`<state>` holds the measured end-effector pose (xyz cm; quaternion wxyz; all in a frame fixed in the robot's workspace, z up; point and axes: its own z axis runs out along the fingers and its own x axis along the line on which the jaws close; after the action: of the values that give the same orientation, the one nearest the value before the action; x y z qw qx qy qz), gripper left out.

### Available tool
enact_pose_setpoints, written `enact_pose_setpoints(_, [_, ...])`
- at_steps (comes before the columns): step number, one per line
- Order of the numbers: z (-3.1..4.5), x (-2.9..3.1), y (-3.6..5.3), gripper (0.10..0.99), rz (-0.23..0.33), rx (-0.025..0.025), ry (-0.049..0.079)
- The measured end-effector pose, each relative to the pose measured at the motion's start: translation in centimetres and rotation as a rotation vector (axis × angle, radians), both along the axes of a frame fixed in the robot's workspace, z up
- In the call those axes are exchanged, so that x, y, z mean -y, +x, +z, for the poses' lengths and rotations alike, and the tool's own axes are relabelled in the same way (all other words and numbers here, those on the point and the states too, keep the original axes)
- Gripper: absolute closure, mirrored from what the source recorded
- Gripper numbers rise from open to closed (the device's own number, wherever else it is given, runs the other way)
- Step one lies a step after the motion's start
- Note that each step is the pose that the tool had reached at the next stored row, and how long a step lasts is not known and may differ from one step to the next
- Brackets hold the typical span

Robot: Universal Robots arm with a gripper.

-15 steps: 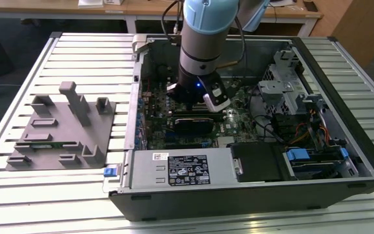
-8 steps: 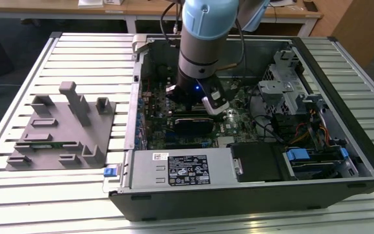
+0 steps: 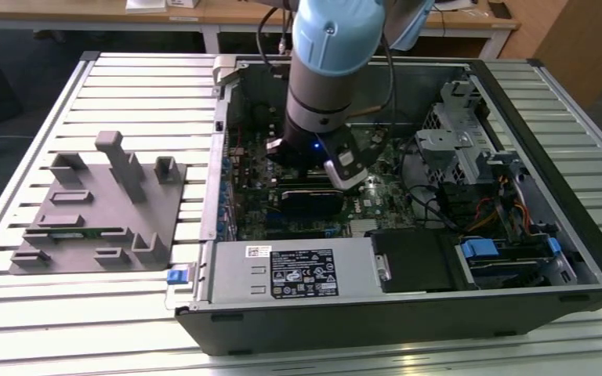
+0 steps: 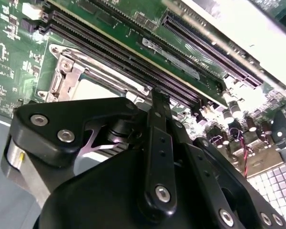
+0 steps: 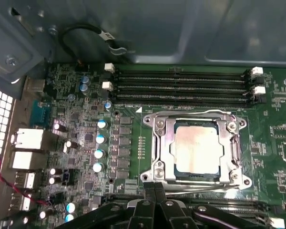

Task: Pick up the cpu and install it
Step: 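Install the second cpu locking lever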

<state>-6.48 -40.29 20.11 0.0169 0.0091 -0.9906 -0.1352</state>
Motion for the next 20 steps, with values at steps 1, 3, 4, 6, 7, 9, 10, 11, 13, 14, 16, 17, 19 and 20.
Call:
enact_pose_setpoints(1, [-0.09, 0.0, -0.04, 0.98, 0.0, 0.0001, 0.002])
enact_pose_setpoints(3, [-0.23, 0.0, -0.12, 0.98, 0.0, -0.0001, 0.003])
enact_pose_setpoints(4, [-0.27, 0.01, -0.2, 0.98, 0.0, -0.0001, 0.004])
enact_pose_setpoints(6, [-0.3, 0.0, -0.49, 0.98, 0.0, 0.0, 0.005])
enact_pose_setpoints(7, [-0.34, 0.0, -0.51, 0.98, 0.0, 0.0, 0.006])
enact_pose_setpoints(9, [-0.47, -0.01, -0.51, 0.98, 0.0, 0.0, 0.006])
enact_pose_setpoints(10, [-0.54, -0.02, -0.51, 0.98, 0.0, 0.0, 0.006])
enact_pose_setpoints(11, [-0.6, -0.04, -0.52, 0.98, 0.0, 0.0, 0.006])
enact_pose_setpoints(13, [-0.7, -0.06, -0.52, 0.98, 0.0, 0.0, 0.007])
enact_pose_setpoints(14, [-0.74, -0.08, -0.52, 0.98, 0.0, -0.0001, 0.007])
enact_pose_setpoints(16, [-0.8, -0.14, -0.54, 0.98, 0.0, -0.0004, 0.007])
enact_pose_setpoints(17, [-0.85, -0.2, -0.54, 0.98, 0.0, -0.0002, 0.008])
enact_pose_setpoints(19, [-0.92, -0.3, -0.55, 0.98, 0.0, 0.0001, 0.009])
enact_pose_setpoints(20, [-0.96, -0.35, -0.56, 0.98, 0.0, 0.0002, 0.01])
